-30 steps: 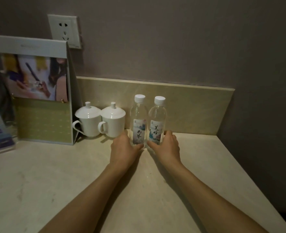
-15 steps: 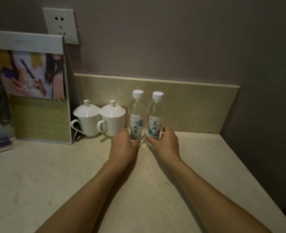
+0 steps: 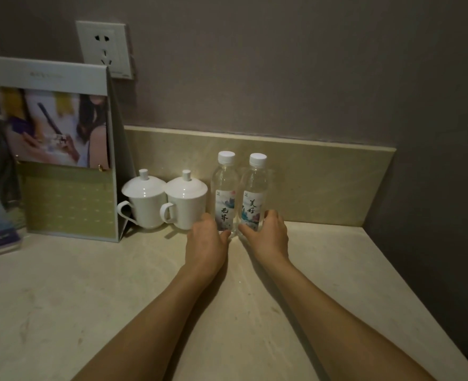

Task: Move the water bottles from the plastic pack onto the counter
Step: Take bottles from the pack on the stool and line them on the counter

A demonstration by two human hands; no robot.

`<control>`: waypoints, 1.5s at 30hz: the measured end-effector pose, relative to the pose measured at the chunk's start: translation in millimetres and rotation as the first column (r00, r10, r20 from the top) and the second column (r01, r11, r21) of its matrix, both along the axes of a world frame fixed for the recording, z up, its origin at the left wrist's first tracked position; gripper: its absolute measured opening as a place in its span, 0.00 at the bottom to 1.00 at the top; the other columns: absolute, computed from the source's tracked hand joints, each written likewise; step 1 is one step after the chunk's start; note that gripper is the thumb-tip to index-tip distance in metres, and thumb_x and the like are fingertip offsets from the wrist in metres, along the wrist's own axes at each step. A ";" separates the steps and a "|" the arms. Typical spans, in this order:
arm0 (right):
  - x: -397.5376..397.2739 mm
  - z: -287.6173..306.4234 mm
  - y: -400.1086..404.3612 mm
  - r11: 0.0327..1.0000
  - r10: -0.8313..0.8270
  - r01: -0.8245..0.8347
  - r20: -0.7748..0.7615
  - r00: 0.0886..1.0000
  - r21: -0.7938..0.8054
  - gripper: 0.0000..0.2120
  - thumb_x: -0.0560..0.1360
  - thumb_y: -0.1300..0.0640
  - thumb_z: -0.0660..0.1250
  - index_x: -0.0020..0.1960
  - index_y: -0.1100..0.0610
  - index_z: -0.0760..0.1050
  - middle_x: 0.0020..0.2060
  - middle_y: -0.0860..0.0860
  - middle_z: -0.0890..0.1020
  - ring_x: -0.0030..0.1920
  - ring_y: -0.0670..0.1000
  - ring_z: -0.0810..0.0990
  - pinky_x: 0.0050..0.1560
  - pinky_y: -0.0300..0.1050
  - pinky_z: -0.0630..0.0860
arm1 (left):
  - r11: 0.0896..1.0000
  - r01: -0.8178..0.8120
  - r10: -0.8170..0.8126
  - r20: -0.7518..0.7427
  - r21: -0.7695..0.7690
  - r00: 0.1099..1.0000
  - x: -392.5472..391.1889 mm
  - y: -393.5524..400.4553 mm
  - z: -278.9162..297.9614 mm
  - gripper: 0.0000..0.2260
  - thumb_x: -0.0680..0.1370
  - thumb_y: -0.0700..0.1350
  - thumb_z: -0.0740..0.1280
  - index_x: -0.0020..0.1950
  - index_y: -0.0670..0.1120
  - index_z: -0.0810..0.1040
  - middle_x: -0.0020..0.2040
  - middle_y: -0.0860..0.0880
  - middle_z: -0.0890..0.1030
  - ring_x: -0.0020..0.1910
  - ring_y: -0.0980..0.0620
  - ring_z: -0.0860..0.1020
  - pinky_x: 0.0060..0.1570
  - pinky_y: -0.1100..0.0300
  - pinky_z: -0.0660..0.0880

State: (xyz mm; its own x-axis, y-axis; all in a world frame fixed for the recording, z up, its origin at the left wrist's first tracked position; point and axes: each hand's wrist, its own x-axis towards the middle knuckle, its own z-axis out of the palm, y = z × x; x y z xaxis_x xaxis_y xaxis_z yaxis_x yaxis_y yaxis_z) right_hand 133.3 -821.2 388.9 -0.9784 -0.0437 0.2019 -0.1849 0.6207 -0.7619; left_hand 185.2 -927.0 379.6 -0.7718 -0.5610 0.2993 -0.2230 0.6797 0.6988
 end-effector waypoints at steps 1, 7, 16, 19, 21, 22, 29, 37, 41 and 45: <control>-0.8 -0.2 -0.7 1.000 0.001 -0.001 0.000 1.000 0.001 0.25 0.71 0.46 0.73 0.60 0.57 0.69 0.57 0.53 0.74 0.57 0.55 0.76 0.51 0.55 0.77 | 1.000 -0.006 0.006 0.005 -0.007 1.000 -0.7 0.9 0.2 0.12 0.77 0.46 0.71 0.55 0.41 0.74 0.52 0.41 0.82 0.52 0.41 0.81 0.44 0.54 0.75; -7.4 -1.4 -3.3 1.000 0.000 0.000 -0.003 1.000 0.009 0.25 0.71 0.46 0.73 0.61 0.58 0.69 0.58 0.54 0.74 0.57 0.56 0.76 0.47 0.49 0.73 | 0.997 -0.028 0.031 0.029 -0.070 0.999 -4.8 4.7 0.4 0.12 0.79 0.46 0.69 0.56 0.40 0.74 0.54 0.39 0.82 0.54 0.39 0.80 0.48 0.49 0.76; -14.6 -1.6 -6.4 1.000 0.010 -0.010 -0.002 1.000 0.001 0.25 0.72 0.47 0.72 0.61 0.58 0.68 0.58 0.54 0.74 0.57 0.56 0.76 0.45 0.47 0.69 | 0.994 -0.058 0.062 0.043 -0.098 0.997 -11.9 5.5 -0.3 0.11 0.79 0.45 0.68 0.56 0.40 0.74 0.53 0.39 0.82 0.53 0.39 0.80 0.42 0.53 0.70; -15.6 -1.0 -8.1 1.000 0.003 -0.003 0.001 1.000 0.004 0.24 0.72 0.47 0.72 0.61 0.58 0.68 0.58 0.54 0.74 0.57 0.56 0.76 0.45 0.46 0.68 | 0.992 -0.065 0.071 0.055 -0.106 0.996 -14.8 5.3 -0.7 0.11 0.79 0.45 0.68 0.56 0.40 0.74 0.53 0.39 0.82 0.54 0.39 0.80 0.42 0.54 0.69; -16.9 -0.8 -9.1 1.000 0.001 -0.001 0.007 1.000 0.012 0.24 0.73 0.47 0.71 0.62 0.58 0.68 0.59 0.55 0.74 0.58 0.57 0.76 0.45 0.47 0.69 | 0.991 -0.069 0.076 0.062 -0.112 0.995 -17.0 5.3 -1.0 0.11 0.80 0.46 0.68 0.56 0.40 0.74 0.53 0.40 0.82 0.54 0.39 0.80 0.42 0.54 0.69; -17.6 -0.7 -9.5 1.000 0.001 -0.001 0.011 1.000 0.015 0.25 0.73 0.47 0.71 0.62 0.58 0.68 0.59 0.55 0.74 0.58 0.57 0.76 0.45 0.48 0.69 | 0.991 -0.073 0.080 0.065 -0.115 0.995 -17.9 5.3 -1.2 0.11 0.80 0.46 0.67 0.57 0.40 0.74 0.54 0.40 0.82 0.54 0.40 0.80 0.42 0.55 0.69; -20.2 -0.6 -11.8 1.000 -0.004 0.004 0.019 1.000 0.015 0.25 0.73 0.47 0.71 0.63 0.58 0.67 0.60 0.54 0.74 0.59 0.58 0.76 0.50 0.54 0.75 | 0.988 -0.092 0.101 0.070 -0.124 0.992 -22.8 5.6 -1.7 0.10 0.80 0.45 0.67 0.57 0.40 0.74 0.54 0.41 0.82 0.53 0.41 0.81 0.42 0.54 0.73; -21.2 -2.5 -12.1 1.000 0.020 -0.020 -0.012 1.000 0.019 0.22 0.74 0.47 0.70 0.62 0.57 0.68 0.60 0.54 0.73 0.59 0.57 0.75 0.50 0.52 0.73 | 0.982 -0.105 0.119 0.087 -0.154 0.989 -27.8 3.8 -3.8 0.10 0.80 0.46 0.66 0.56 0.41 0.74 0.53 0.40 0.82 0.53 0.40 0.80 0.41 0.54 0.69; -21.0 -2.4 -11.0 0.999 0.045 -0.044 -0.016 0.999 0.027 0.21 0.75 0.49 0.69 0.63 0.58 0.68 0.60 0.54 0.73 0.59 0.56 0.75 0.51 0.52 0.74 | 0.982 -0.106 0.120 0.081 -0.157 0.989 -29.6 3.4 -4.0 0.10 0.80 0.46 0.66 0.56 0.41 0.74 0.53 0.40 0.82 0.53 0.39 0.80 0.41 0.53 0.69; -21.0 -2.0 -11.1 0.998 0.049 -0.049 -0.018 0.999 0.038 0.21 0.76 0.49 0.68 0.63 0.58 0.68 0.60 0.54 0.72 0.59 0.56 0.75 0.52 0.52 0.73 | 0.981 -0.104 0.117 0.072 -0.164 0.990 -30.2 2.8 -4.7 0.09 0.80 0.45 0.66 0.56 0.41 0.74 0.53 0.40 0.82 0.53 0.39 0.80 0.41 0.52 0.70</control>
